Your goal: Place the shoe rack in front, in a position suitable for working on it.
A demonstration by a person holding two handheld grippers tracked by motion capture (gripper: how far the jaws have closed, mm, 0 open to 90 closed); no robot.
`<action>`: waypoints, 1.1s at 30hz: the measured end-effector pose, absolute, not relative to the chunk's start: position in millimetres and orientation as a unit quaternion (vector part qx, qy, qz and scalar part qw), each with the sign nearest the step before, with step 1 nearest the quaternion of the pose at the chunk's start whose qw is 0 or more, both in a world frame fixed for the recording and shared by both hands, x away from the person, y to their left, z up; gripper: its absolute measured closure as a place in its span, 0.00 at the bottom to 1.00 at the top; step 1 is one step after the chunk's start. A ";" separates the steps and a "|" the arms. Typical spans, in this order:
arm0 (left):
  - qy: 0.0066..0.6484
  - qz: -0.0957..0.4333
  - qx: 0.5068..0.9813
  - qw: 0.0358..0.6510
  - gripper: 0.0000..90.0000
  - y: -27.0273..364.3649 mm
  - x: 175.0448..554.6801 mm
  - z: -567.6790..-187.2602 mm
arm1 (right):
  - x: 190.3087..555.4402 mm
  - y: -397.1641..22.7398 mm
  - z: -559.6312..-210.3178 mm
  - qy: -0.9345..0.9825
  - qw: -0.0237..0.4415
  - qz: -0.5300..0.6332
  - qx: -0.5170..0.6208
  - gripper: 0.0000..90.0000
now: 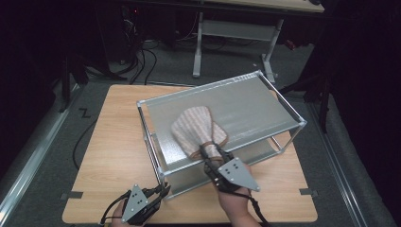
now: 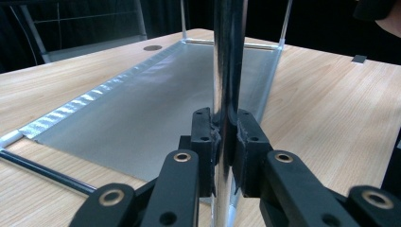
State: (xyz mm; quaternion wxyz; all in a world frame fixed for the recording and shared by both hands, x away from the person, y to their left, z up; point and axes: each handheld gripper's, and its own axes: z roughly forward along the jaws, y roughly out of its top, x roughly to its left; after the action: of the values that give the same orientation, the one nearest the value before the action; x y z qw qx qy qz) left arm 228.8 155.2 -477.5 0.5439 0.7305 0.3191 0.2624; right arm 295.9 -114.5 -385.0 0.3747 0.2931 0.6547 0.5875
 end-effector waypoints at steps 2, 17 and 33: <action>0.317 0.264 0.733 0.541 0.89 155.1 229.1 -476.9 | 302.9 -133.3 -386.0 0.646 0.384 0.584 0.308 0.72; 0.360 0.256 0.736 0.514 0.89 176.8 250.0 -469.1 | 312.3 -237.2 -371.9 0.595 0.459 0.535 0.386 0.73; 0.413 0.281 0.701 0.508 0.89 217.3 279.0 -471.6 | 295.9 -269.1 -399.7 0.607 0.467 0.490 0.416 0.73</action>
State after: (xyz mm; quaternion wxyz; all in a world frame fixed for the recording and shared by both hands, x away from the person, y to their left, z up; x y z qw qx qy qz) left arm 279.0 217.3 -471.6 0.5082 0.7012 0.4133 0.2815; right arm 295.9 -269.1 -399.7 0.4673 0.4164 0.6068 0.4900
